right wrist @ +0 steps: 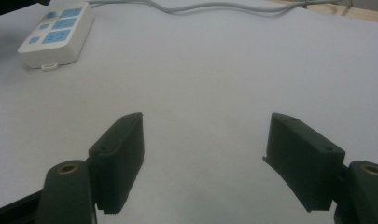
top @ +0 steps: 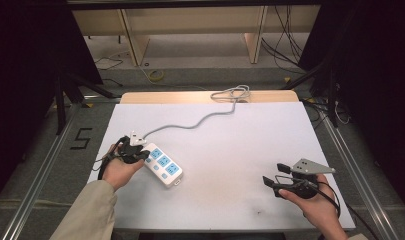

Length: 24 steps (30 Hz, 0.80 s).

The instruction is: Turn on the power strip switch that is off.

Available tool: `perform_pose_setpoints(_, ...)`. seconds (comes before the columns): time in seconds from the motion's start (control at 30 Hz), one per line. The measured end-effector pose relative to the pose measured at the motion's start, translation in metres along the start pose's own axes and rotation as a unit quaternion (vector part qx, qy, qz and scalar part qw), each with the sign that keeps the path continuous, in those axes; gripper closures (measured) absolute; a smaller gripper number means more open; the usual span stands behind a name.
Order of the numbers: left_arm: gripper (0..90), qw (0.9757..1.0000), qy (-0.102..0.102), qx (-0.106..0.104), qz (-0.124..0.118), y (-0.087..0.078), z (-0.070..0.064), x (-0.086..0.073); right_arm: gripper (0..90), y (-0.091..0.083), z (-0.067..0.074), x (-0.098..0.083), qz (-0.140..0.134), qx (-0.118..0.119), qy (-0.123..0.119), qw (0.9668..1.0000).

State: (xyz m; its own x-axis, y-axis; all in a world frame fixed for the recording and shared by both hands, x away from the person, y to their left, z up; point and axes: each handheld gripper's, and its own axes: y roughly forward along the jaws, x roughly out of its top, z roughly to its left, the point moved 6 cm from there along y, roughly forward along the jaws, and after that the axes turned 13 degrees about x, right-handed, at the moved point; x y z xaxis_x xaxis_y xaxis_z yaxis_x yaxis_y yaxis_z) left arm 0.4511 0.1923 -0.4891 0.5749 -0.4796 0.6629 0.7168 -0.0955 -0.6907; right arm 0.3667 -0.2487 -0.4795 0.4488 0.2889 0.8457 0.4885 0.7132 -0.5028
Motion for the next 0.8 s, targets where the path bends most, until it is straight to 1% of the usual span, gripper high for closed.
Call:
perform_pose_setpoints(0.4,89.8,0.9999,0.009,0.0,0.011,0.0036,-0.0017,-0.0007,28.2,0.0001,0.0004,-0.0003,0.002,0.001,0.001,1.0)
perform_pose_setpoints(0.5,89.9,0.9999,0.006,0.0,0.013,0.0046,-0.0018,-0.001,28.2,0.0002,0.0003,-0.0003,0.002,0.001,0.001,1.0)
perform_pose_setpoints(0.73,89.9,0.9997,0.013,-0.001,0.02,0.0061,-0.0022,-0.0017,28.1,0.0002,0.0005,-0.0003,0.001,0.001,0.001,1.0)
perform_pose_setpoints(0.8,89.8,0.9998,0.01,-0.002,0.02,0.0067,-0.0029,-0.0017,28.2,0.0001,0.0004,-0.0003,0.001,0.001,0.001,1.0)
